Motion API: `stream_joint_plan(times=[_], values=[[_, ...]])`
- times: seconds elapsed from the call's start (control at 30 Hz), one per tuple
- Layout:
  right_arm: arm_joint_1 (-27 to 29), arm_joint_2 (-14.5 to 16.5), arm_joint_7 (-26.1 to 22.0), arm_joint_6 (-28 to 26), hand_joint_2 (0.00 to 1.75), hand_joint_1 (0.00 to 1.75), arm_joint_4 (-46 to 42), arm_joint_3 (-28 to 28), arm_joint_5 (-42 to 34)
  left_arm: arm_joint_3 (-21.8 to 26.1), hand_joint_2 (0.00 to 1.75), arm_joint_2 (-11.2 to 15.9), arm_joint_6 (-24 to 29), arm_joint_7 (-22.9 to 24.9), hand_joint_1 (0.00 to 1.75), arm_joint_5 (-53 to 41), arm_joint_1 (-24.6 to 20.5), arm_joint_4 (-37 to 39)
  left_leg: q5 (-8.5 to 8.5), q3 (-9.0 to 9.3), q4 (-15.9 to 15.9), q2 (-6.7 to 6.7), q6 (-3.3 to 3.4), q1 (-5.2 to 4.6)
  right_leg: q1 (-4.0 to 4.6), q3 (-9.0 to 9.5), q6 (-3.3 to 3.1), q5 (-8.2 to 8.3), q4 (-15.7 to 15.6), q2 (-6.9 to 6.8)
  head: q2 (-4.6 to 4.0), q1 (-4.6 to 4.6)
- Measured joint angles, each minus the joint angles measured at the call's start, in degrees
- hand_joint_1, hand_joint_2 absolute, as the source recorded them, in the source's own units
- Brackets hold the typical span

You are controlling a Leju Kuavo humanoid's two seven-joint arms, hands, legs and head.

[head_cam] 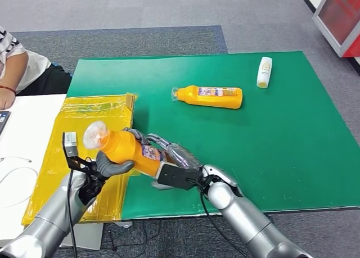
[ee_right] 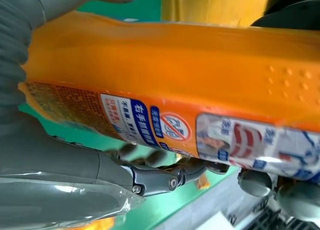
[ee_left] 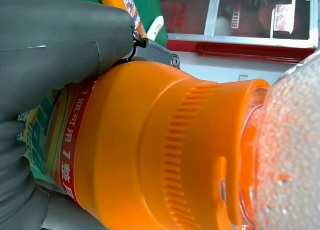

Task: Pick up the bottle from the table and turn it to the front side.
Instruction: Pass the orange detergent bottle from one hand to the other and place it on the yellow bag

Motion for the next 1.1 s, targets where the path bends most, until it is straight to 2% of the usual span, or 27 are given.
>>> stream_joint_plan(times=[0.27,0.47,0.63,0.77,0.93,1.1], values=[[0.2,0.1,-1.2,4.9,1.75,0.0,1.6,-2.1,-8.6,-0.3,1.75,1.0,0.5,-3.4,1.75,-6.0,0.8,-1.8,0.0,0.0,0.0,0.0,0.0,0.0,0.0,0.0,0.0,0.0,0.0,0.0,0.0,0.01],[0.2,0.1,-1.7,5.4,1.75,0.0,3.3,-4.2,-11.2,-2.6,1.75,4.4,6.9,-2.9,1.75,-17.0,-0.8,-3.1,0.03,0.01,0.0,0.01,-0.03,0.01,0.01,-0.05,-0.02,0.01,0.0,0.01,0.0,-0.01],[0.5,0.1,-1.9,4.9,1.75,0.0,4.5,-6.0,-11.7,-7.2,1.75,8.0,13.6,3.0,1.75,-24.8,-4.8,-5.0,0.05,0.0,0.0,0.01,-0.05,0.02,0.02,-0.06,-0.03,0.04,0.0,0.01,0.0,0.0],[1.0,0.1,-1.9,4.6,1.75,0.0,5.3,-6.8,-11.3,-11.5,1.75,9.8,17.1,7.8,1.75,-29.1,-8.8,-6.3,0.06,-0.02,0.0,0.0,-0.04,0.01,0.01,-0.05,-0.02,0.04,0.0,0.0,0.0,0.0],[1.1,0.2,-1.9,4.3,1.75,0.0,6.2,-7.2,-10.9,-16.4,1.75,10.7,18.4,12.9,1.75,-31.9,-13.9,-6.8,0.06,-0.03,0.0,0.0,-0.04,0.01,0.01,-0.07,-0.02,0.04,0.0,0.01,0.0,0.0],[1.1,0.3,-1.8,3.7,1.75,0.0,6.7,-7.6,-10.4,-22.1,1.75,10.6,17.8,22.2,1.75,-36.0,-19.9,-6.6,0.07,-0.03,0.0,0.0,-0.03,0.01,0.01,-0.09,-0.01,0.06,0.0,0.0,0.0,0.0]])
